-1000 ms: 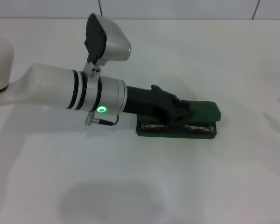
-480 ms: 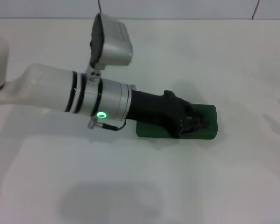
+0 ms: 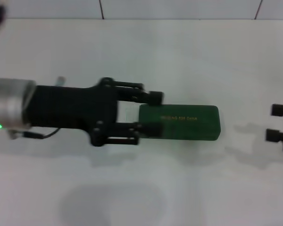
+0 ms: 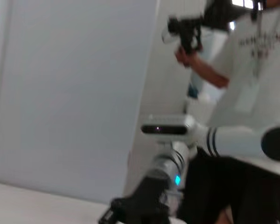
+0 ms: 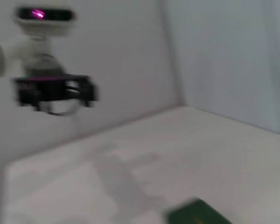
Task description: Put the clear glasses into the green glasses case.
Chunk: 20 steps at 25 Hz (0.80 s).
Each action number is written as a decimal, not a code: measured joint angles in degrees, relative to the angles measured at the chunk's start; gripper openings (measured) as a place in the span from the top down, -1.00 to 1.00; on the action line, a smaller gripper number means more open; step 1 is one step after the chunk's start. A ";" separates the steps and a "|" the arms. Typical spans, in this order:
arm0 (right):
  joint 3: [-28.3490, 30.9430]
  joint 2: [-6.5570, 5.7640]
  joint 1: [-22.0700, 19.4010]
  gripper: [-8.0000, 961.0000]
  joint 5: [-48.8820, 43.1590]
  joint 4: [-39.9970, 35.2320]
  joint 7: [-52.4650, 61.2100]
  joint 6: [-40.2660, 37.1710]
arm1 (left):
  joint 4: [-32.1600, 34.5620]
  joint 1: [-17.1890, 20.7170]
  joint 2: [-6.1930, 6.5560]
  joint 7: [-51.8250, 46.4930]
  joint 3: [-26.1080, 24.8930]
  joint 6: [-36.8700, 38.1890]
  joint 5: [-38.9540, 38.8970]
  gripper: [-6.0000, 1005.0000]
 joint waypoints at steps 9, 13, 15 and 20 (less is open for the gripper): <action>-19.33 0.14 0.45 -0.45 12.09 -0.53 -1.49 -0.92 | 0.00 4.69 0.93 -1.57 -2.80 1.65 3.79 -0.43; -23.34 0.20 0.57 -0.54 14.81 -0.73 -2.84 -0.09 | 0.27 5.21 0.53 -1.69 -2.77 2.12 5.97 -0.51; -23.96 0.21 0.66 -0.59 15.86 -0.55 -3.33 -0.06 | 0.30 5.65 0.58 -1.01 -2.83 2.19 6.08 -0.51; -24.81 0.23 0.49 -0.70 16.77 -0.36 -3.81 -0.19 | 0.93 6.67 1.08 -0.81 -2.89 2.27 5.61 -0.50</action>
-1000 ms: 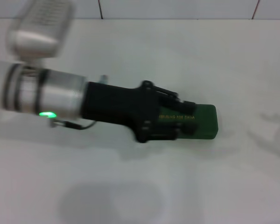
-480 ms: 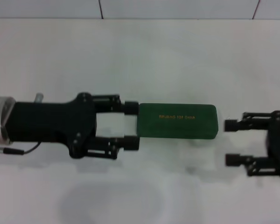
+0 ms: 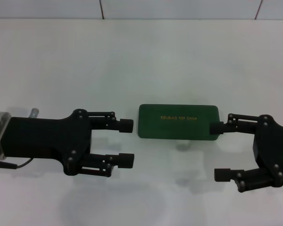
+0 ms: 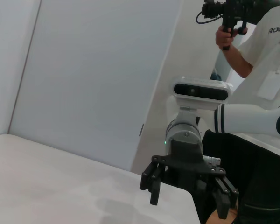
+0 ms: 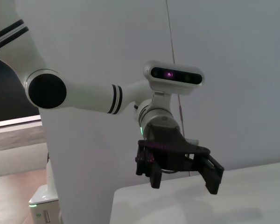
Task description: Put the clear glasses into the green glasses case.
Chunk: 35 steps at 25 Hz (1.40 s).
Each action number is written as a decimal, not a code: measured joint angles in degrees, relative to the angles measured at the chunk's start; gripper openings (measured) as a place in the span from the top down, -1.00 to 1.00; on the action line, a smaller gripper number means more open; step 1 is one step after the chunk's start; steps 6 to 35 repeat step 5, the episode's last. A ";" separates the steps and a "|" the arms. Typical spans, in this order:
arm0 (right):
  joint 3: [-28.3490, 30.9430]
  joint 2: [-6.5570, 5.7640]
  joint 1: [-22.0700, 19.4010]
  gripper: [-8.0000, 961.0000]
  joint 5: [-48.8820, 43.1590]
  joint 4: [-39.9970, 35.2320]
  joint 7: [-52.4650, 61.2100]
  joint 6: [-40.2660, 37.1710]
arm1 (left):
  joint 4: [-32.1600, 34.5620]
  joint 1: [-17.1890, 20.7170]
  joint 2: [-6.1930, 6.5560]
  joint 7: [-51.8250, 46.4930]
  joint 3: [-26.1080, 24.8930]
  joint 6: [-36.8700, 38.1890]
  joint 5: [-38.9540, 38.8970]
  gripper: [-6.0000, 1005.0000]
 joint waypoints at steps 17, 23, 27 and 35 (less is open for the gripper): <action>-0.07 0.00 -0.26 -0.78 0.05 0.23 -0.03 -0.03 | 0.22 0.50 0.03 -0.12 -0.05 0.08 -0.09 -0.50; -0.07 0.00 -0.26 -0.78 0.05 0.23 -0.03 -0.03 | 0.22 0.50 0.03 -0.12 -0.05 0.08 -0.09 -0.50; -0.07 0.00 -0.26 -0.78 0.05 0.23 -0.03 -0.03 | 0.22 0.50 0.03 -0.12 -0.05 0.08 -0.09 -0.50; -0.07 0.00 -0.26 -0.78 0.05 0.23 -0.03 -0.03 | 0.22 0.50 0.03 -0.12 -0.05 0.08 -0.09 -0.50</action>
